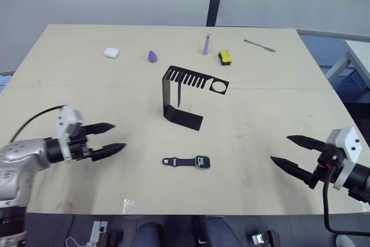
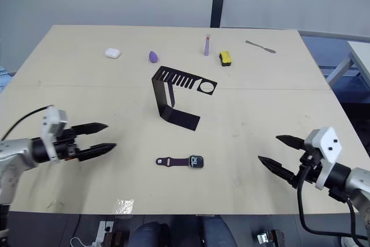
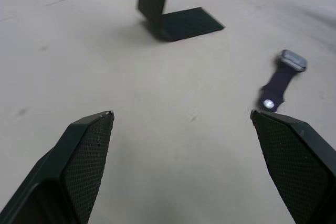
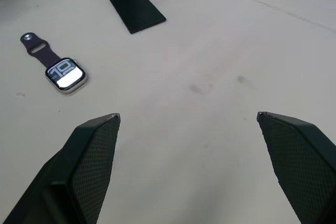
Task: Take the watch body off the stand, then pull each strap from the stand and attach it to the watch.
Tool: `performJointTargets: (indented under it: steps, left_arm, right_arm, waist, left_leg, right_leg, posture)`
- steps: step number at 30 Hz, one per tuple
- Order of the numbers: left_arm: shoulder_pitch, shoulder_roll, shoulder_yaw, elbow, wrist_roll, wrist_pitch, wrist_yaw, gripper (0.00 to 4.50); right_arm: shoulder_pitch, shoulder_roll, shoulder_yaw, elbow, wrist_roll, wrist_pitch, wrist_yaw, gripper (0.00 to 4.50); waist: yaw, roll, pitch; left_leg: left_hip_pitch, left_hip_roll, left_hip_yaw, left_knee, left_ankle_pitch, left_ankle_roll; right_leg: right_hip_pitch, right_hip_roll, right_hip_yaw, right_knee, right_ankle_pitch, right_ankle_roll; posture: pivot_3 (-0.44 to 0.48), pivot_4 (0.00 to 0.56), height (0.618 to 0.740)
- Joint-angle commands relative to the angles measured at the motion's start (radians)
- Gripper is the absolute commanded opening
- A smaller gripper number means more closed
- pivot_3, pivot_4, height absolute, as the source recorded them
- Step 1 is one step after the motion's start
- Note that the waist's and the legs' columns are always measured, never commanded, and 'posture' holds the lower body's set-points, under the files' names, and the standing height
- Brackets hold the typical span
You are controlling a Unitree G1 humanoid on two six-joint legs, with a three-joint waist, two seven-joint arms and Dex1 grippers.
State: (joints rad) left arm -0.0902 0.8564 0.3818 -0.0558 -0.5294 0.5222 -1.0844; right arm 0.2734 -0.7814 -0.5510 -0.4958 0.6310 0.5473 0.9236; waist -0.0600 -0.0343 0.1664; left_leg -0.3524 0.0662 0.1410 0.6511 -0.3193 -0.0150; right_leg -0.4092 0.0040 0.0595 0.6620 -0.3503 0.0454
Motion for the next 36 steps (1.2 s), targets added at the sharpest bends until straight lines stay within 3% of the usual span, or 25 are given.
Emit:
performJointTargets:
  steps: [1, 6, 10, 13, 20, 24, 31, 36]
  left_arm:
    - [-0.016, -0.007, 0.005, -0.047, -0.034, -0.003, 0.005, 4.50]
    - [-0.092, -0.123, -0.055, -0.232, -0.143, 0.093, 0.117, 4.50]
    - [-0.112, -0.197, -0.098, -0.324, -0.151, 0.104, 0.209, 4.50]
    - [-0.127, -0.239, -0.123, -0.344, -0.131, 0.081, 0.263, 4.50]
    - [-0.123, -0.250, -0.173, -0.378, -0.116, 0.060, 0.298, 4.50]
    - [-0.125, -0.257, -0.184, -0.373, -0.102, 0.039, 0.314, 4.50]
    - [-0.101, -0.298, -0.243, -0.419, -0.005, -0.036, 0.403, 4.50]
    - [-0.098, -0.402, -0.327, -0.470, 0.088, -0.072, 0.540, 4.50]
  right_arm:
    - [-0.040, 0.005, 0.039, -0.043, 0.038, 0.000, -0.011, 4.44]
    - [-0.217, 0.064, 0.243, -0.059, 0.014, 0.028, -0.106, 4.44]
    - [-0.403, 0.171, 0.457, 0.024, -0.104, 0.030, -0.215, 4.44]
    - [-0.538, 0.279, 0.591, 0.149, -0.193, 0.013, -0.265, 3.56]
    - [-0.726, 0.438, 0.743, 0.407, -0.350, -0.076, -0.310, 0.04]
    - [-0.811, 0.508, 0.755, 0.544, -0.400, -0.072, -0.348, 0.04]
    - [-0.829, 0.509, 0.808, 0.633, -0.487, 0.023, -0.361, 0.04]
    - [-0.822, 0.515, 0.803, 0.619, -0.494, 0.057, -0.366, 0.04]
  waist:
    - [0.002, 0.000, 0.000]
    - [0.006, -0.001, 0.000]
    - [-0.004, -0.001, 0.000]
    - [-0.018, 0.000, 0.000]
    - [-0.023, 0.000, 0.000]
    - [-0.024, 0.000, 0.000]
    - [-0.024, -0.001, -0.001]
    - [-0.023, 0.000, -0.003]
  left_leg:
    - [0.000, 0.000, 0.000, 0.000, 0.000, 0.000]
    - [-0.001, -0.001, 0.000, 0.001, 0.000, 0.000]
    - [-0.001, 0.000, 0.000, 0.001, 0.000, -0.001]
    - [-0.001, 0.000, 0.001, 0.001, 0.001, -0.002]
    - [-0.002, 0.000, 0.002, 0.001, 0.001, -0.003]
    - [-0.002, 0.000, 0.002, 0.003, 0.001, -0.003]
    - [-0.002, 0.000, 0.002, 0.002, 0.001, -0.003]
    - [0.000, 0.000, 0.001, 0.003, 0.001, -0.003]
  right_leg:
    - [0.000, 0.000, 0.000, 0.000, 0.000, 0.000]
    - [0.000, -0.001, 0.000, 0.000, 0.000, 0.001]
    - [-0.001, 0.000, 0.000, 0.000, 0.001, 0.001]
    - [-0.002, 0.002, 0.001, 0.002, 0.000, 0.000]
    - [-0.004, 0.001, 0.001, 0.001, 0.000, -0.001]
    - [-0.004, 0.001, 0.001, 0.004, 0.000, -0.001]
    - [-0.003, 0.001, 0.001, 0.003, 0.000, -0.001]
    - [-0.002, 0.001, 0.001, 0.004, 0.000, -0.001]
  posture:
    - [0.000, 0.150, 0.740]
    - [0.000, 0.150, 0.740]
    - [0.000, 0.150, 0.740]
    - [0.000, 0.150, 0.740]
    - [0.000, 0.150, 0.740]
    - [0.000, 0.150, 0.740]
    - [0.000, 0.150, 0.740]
    - [0.000, 0.150, 0.740]
